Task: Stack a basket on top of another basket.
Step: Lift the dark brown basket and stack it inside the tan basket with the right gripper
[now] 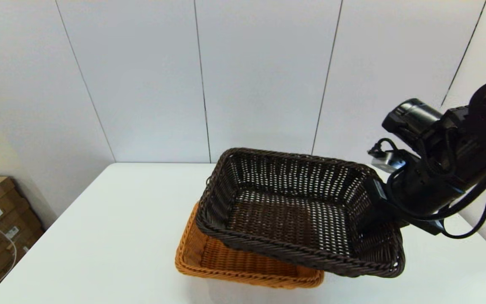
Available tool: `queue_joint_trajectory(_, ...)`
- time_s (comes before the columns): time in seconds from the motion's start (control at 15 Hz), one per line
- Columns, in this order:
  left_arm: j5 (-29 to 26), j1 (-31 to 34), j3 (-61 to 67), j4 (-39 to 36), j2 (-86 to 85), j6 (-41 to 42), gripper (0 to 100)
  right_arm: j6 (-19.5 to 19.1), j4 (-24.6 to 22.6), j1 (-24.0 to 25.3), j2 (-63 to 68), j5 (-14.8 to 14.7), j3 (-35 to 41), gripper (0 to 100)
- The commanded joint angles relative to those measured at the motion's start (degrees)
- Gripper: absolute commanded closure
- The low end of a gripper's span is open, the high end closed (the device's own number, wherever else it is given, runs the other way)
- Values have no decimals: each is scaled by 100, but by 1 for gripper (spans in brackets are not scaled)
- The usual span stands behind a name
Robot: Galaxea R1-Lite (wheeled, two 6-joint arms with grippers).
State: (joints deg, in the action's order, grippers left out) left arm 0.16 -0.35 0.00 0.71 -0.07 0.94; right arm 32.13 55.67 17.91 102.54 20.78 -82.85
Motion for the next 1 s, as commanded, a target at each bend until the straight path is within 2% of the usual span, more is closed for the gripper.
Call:
queue_joint_trajectory(0.07,2,0,26,0,7,3,0,12,93,292,627,-48,-364,100)
queue_joint_trajectory(0.4,2,0,26,0,7,3,0,3,145,565,1128,-39,-882,100)
queue_joint_trajectory(0.67,2,0,26,0,7,3,0,21,497,784,1401,-4,-1524,100)
queue_joint_trajectory(1.0,2,0,26,0,7,3,0,39,497,987,1770,13,-1875,100)
